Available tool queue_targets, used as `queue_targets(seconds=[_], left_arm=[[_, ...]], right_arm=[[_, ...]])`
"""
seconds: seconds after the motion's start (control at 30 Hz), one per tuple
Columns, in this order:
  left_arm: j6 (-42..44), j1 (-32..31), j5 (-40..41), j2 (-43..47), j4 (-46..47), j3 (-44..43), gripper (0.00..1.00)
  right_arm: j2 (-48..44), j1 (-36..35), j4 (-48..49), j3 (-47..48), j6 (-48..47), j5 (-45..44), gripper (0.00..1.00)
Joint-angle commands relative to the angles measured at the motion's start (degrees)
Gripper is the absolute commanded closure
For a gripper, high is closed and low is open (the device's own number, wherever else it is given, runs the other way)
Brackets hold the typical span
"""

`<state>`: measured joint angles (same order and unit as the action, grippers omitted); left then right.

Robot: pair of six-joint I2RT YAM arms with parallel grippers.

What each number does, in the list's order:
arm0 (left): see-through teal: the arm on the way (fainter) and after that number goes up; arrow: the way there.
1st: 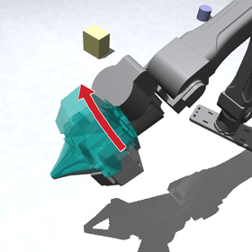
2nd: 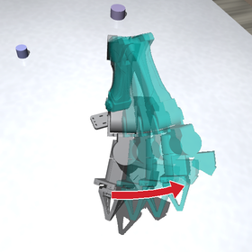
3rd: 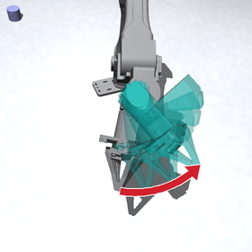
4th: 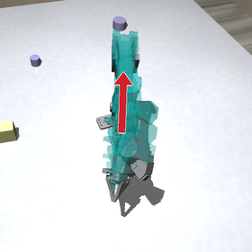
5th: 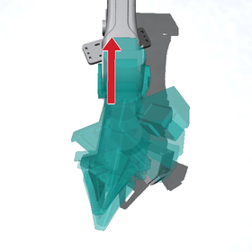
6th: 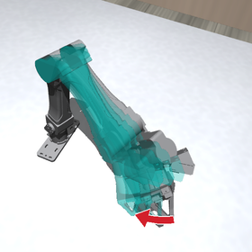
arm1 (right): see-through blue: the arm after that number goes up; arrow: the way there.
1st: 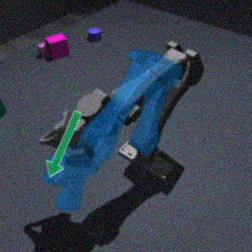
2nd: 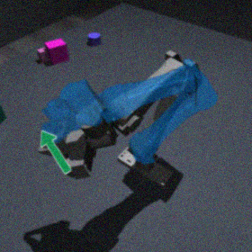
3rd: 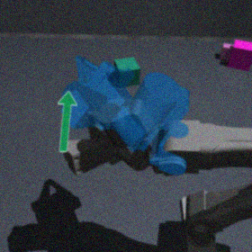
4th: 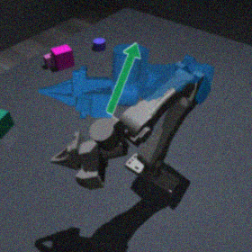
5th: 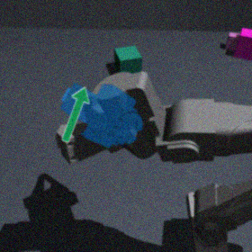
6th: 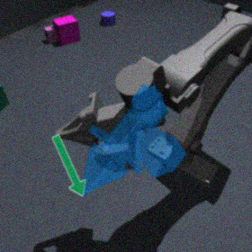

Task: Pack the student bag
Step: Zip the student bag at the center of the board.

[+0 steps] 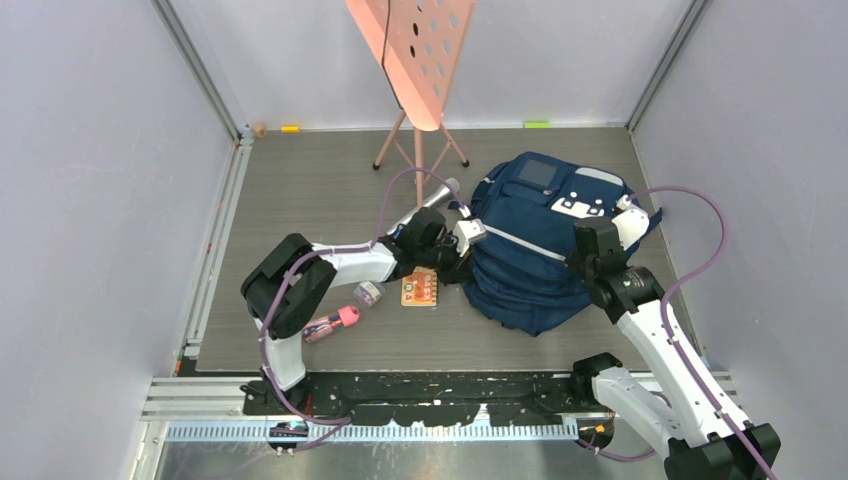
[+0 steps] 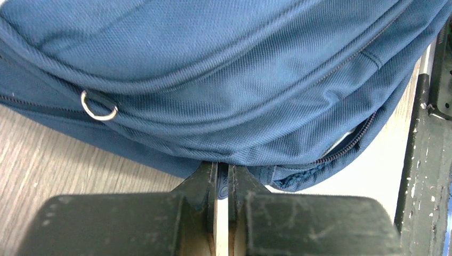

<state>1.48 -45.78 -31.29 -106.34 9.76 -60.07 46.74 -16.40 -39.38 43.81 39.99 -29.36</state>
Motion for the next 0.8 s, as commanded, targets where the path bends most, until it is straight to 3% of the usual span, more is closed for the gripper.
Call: queue_targets(seconds=[0.0, 0.77], left_arm=[[-1.13, -1.16, 1.67, 3.92, 0.94, 2.88, 1.00], [-7.47, -10.98, 4.39, 14.95, -11.38, 6.16, 1.00]], right_arm=[[-1.85, -0.57, 3.88, 1.79, -0.86, -1.63, 1.00], [-4.29, -0.56, 3.97, -1.62, 0.52, -8.86, 1.00]])
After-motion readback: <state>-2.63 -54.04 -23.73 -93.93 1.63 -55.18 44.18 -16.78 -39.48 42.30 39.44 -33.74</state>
